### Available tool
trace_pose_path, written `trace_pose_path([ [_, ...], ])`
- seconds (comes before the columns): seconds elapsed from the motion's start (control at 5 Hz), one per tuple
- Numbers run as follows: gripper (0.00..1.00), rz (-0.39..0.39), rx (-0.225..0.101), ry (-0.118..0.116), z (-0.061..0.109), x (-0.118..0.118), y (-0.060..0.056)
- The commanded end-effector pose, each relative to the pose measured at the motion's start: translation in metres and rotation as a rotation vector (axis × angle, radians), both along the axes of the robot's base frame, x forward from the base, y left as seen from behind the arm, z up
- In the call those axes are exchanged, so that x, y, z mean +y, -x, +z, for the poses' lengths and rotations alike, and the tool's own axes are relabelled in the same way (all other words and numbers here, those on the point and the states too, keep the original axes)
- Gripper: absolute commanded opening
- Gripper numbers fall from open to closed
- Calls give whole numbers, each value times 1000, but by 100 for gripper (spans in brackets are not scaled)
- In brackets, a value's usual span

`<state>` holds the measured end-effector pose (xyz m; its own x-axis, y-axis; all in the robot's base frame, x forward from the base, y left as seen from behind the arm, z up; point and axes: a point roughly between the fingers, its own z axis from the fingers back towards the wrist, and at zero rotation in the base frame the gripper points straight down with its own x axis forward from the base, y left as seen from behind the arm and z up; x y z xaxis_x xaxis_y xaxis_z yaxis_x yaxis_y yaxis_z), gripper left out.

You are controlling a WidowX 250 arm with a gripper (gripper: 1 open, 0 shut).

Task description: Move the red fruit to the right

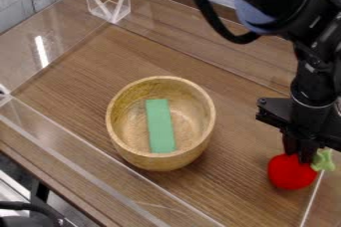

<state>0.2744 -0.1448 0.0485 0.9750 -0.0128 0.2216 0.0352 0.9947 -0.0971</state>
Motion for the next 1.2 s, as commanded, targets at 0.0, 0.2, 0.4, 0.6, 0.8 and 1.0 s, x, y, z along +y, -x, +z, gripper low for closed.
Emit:
trace_pose_path([
  [0.0,0,37,-91,7,39,14,-14],
  [0.2,0,106,-168,-5,74,44,-26],
  [0.4,0,201,-206,-19,95,83,-42],
  [0.6,0,250,-213,-38,92,121,-57],
  [0.8,0,289,-211,-50,82,144,-67],
  [1.0,0,297,-213,-61,73,149,-75],
])
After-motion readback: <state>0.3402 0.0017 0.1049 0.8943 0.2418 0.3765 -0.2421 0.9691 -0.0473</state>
